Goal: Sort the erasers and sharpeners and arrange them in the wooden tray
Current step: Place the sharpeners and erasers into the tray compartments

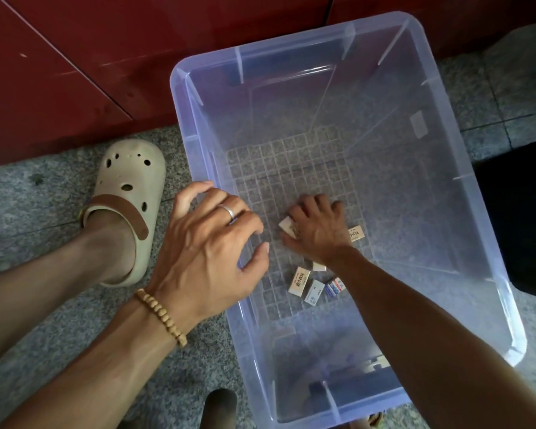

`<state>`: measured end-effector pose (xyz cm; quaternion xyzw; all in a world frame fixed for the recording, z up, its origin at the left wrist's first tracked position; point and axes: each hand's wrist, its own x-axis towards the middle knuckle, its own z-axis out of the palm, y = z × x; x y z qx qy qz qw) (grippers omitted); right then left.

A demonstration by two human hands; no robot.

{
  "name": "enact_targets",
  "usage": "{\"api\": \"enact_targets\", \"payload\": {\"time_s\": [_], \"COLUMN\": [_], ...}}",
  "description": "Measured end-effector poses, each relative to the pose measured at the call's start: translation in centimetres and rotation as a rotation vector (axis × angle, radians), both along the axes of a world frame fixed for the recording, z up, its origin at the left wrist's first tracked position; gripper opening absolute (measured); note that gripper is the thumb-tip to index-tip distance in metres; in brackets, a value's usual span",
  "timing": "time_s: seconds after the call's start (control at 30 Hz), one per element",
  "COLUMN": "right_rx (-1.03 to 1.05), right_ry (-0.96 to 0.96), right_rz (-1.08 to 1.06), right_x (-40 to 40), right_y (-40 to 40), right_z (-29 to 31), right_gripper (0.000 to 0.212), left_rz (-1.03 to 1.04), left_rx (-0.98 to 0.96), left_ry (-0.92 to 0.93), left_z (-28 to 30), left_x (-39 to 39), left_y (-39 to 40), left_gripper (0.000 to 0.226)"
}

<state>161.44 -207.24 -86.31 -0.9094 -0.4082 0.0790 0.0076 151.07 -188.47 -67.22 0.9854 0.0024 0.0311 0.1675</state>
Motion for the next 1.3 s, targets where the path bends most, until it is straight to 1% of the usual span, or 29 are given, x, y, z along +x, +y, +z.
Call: {"api": "enact_targets", "payload": {"time_s": [0.07,0.2,0.27,0.4,0.53,0.6,0.67,0.73,0.8,0.83,0.9,0.97,1.0,1.03,1.07,1.13,1.23,1.3], "right_rx": [-0.015,0.035,0.04,0.034,0.034,0.052,0.082,0.158,0.299,0.396,0.635,0.905,1.059,1.216,1.355,1.541,1.753,1.866], "right_ry": [0.001,0.021,0.045,0.064,0.01,-0.005,0.025,0.108,0.242,0.361,0.702,1.046,1.236,1.413,1.547,1.681,1.798,1.835], "right_rz": [-0.089,-0.309,-0.367,-0.358,-0.233,-0.207,-0.224,-0.31,-0.503,-0.647,-0.999,-1.305,-1.414,-1.478,-1.498,-1.47,-1.364,-1.339], "right_x": [0.3,-0.2,-0.4,0.1,0.0,-0.1,0.1,0.7,1.5,1.9,2.6,3.1,3.3,3.3,3.2,2.7,1.9,1.7], "right_y": [0.6,-0.2,-0.4,-0.6,-1.3,-1.5,-1.4,-0.9,-0.2,0.3,1.5,2.3,2.6,2.9,3.2,3.8,5.0,5.8], "right_z": [0.1,0.0,0.2,0.5,-0.1,-0.3,-0.6,-0.2,1.0,2.1,4.1,6.6,8.0,9.6,11.0,14.3,19.5,22.9], "right_gripper": [0.056,0.062,0.066,0.067,0.067,0.066,0.064,0.061,0.051,0.047,0.042,0.045,0.048,0.05,0.051,0.052,0.052,0.054], "left_rz": [-0.003,0.001,0.002,-0.006,-0.009,-0.006,-0.007,-0.007,-0.01,-0.011,-0.008,-0.011,-0.01,-0.009,-0.009,-0.011,-0.012,0.001], "left_rx": [0.006,0.01,0.013,0.015,0.016,0.02,0.023,0.025,0.021,0.018,0.012,0.003,-0.004,-0.012,-0.026,-0.07,-0.181,-0.263], "left_ry": [0.002,-0.003,0.0,-0.006,-0.019,-0.02,-0.017,-0.019,-0.022,-0.025,-0.025,-0.019,-0.014,-0.009,-0.002,0.009,0.029,0.019], "left_z": [-0.1,0.0,-0.1,-0.2,-0.3,-0.3,-0.3,-0.4,-0.4,-0.4,-0.4,-0.3,-0.2,0.0,0.3,1.3,4.2,6.8], "left_x": [0.0,0.0,0.0,0.0,0.1,0.1,0.0,-0.1,-0.1,0.0,0.0,0.0,0.0,0.0,0.0,0.3,1.3,2.3], "left_y": [0.0,-0.2,-0.3,-0.3,-0.3,-0.2,-0.2,-0.3,-0.3,-0.4,-0.3,-0.2,-0.2,-0.2,-0.2,-0.2,-0.6,-0.8], "left_gripper": [0.019,0.018,0.018,0.017,0.018,0.019,0.02,0.02,0.019,0.019,0.018,0.018,0.017,0.017,0.017,0.02,0.032,0.042]}}
